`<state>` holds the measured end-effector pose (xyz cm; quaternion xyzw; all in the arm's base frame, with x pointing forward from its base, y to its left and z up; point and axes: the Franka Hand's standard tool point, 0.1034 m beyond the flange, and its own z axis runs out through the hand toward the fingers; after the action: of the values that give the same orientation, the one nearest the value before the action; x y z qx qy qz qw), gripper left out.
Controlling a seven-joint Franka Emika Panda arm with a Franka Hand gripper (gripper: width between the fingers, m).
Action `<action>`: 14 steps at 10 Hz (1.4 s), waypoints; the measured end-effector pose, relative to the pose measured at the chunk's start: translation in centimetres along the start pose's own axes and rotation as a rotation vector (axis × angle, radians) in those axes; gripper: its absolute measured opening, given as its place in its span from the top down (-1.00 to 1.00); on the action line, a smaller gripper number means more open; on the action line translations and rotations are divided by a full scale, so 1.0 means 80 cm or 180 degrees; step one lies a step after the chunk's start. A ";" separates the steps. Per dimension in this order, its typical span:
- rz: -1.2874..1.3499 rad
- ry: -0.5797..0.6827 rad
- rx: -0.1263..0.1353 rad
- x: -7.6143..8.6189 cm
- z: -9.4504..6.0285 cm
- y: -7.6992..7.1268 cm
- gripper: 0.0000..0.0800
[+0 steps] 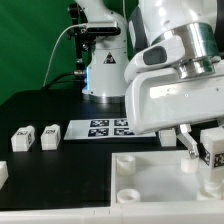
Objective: Assemble one leg
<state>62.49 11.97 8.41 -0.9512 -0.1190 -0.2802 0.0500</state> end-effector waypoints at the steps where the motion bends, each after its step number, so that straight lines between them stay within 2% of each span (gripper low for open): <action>1: 0.0005 -0.0001 -0.0002 -0.002 0.002 0.001 0.27; 5: 0.0006 0.0031 -0.0012 -0.011 0.009 0.002 0.27; 7: 0.0007 0.0032 -0.0015 -0.022 0.016 0.002 0.27; 11: 0.0067 0.0114 -0.0048 -0.023 0.018 0.002 0.27; 14: 0.0069 0.0046 -0.0033 -0.025 0.019 0.002 0.27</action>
Offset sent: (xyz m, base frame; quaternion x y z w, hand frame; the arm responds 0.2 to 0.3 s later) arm -0.0055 -0.0015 -0.0122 -0.0114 0.0061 -0.0047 0.9999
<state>61.71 11.70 6.07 -0.9507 -0.1068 -0.2871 0.0490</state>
